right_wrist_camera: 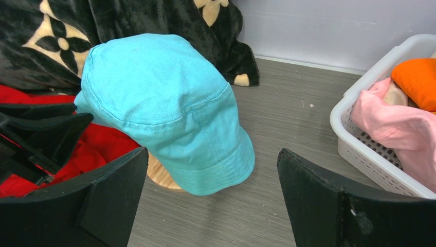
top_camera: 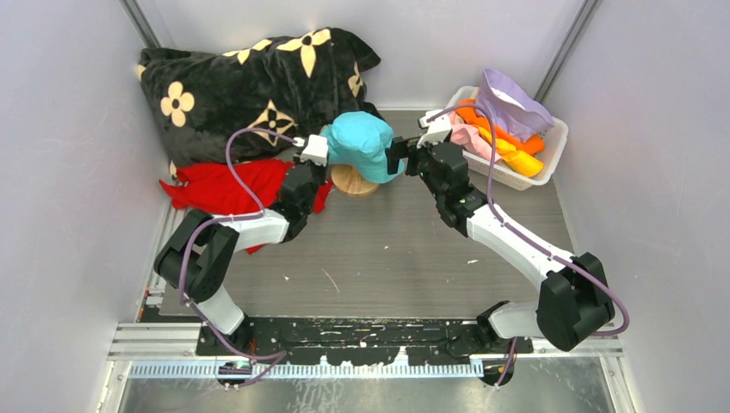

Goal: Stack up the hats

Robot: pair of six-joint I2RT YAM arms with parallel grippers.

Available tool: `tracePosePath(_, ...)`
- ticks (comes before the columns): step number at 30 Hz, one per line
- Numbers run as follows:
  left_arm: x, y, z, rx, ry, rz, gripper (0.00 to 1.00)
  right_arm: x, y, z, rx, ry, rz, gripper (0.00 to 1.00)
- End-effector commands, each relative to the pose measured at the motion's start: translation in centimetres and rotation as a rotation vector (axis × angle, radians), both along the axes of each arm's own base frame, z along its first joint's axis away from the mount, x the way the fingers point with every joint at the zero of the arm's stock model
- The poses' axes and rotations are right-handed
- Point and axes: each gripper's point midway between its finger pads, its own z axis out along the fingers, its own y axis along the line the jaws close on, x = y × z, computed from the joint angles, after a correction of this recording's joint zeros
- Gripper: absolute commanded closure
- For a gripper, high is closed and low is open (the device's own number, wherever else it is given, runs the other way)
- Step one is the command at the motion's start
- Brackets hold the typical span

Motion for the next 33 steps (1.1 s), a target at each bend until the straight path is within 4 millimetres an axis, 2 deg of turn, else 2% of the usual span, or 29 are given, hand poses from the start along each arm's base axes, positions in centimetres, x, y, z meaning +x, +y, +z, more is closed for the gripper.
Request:
tracePosePath(1,-0.3,0.4,3.8,-0.096,-0.125,0.003,0.78,-0.1,-0.2,2.9,0.041,-0.080,0.005,0.00)
tracePosePath(3,-0.6,0.6,3.5,-0.095,-0.120,0.005,0.89,0.0,-0.1,2.7,0.041,-0.077,0.007,0.00)
tracePosePath(8,-0.8,0.7,2.4,-0.099,-0.093,0.006,0.99,0.0,0.0,2.7,0.046,-0.076,0.011,0.00)
tracePosePath(14,-1.9,1.0,1.5,-0.153,-0.054,0.012,0.99,-0.3,-0.4,2.7,0.041,-0.077,0.003,0.00)
tracePosePath(18,-3.6,2.8,2.4,-0.194,-0.036,0.069,0.85,-0.2,-0.8,2.9,0.044,-0.083,-0.006,0.00)
tracePosePath(21,-4.9,4.3,3.9,-0.198,-0.037,0.107,0.76,0.0,-0.6,2.6,0.049,-0.076,0.001,0.00)
tracePosePath(24,-6.0,5.4,5.8,-0.194,-0.037,0.133,0.57,0.1,-0.4,2.5,0.053,-0.070,0.006,0.00)
tracePosePath(29,-6.1,5.4,7.9,-0.185,-0.021,0.134,0.22,-0.1,-0.6,2.9,0.060,-0.077,-0.001,0.00)
tracePosePath(31,-5.8,5.0,8.3,-0.190,-0.016,0.127,0.14,-0.2,-0.8,3.0,0.061,-0.080,-0.008,0.00)
tracePosePath(33,-5.3,4.7,8.5,-0.191,-0.006,0.124,0.13,-0.3,-1.0,3.3,0.065,-0.087,-0.014,0.00)
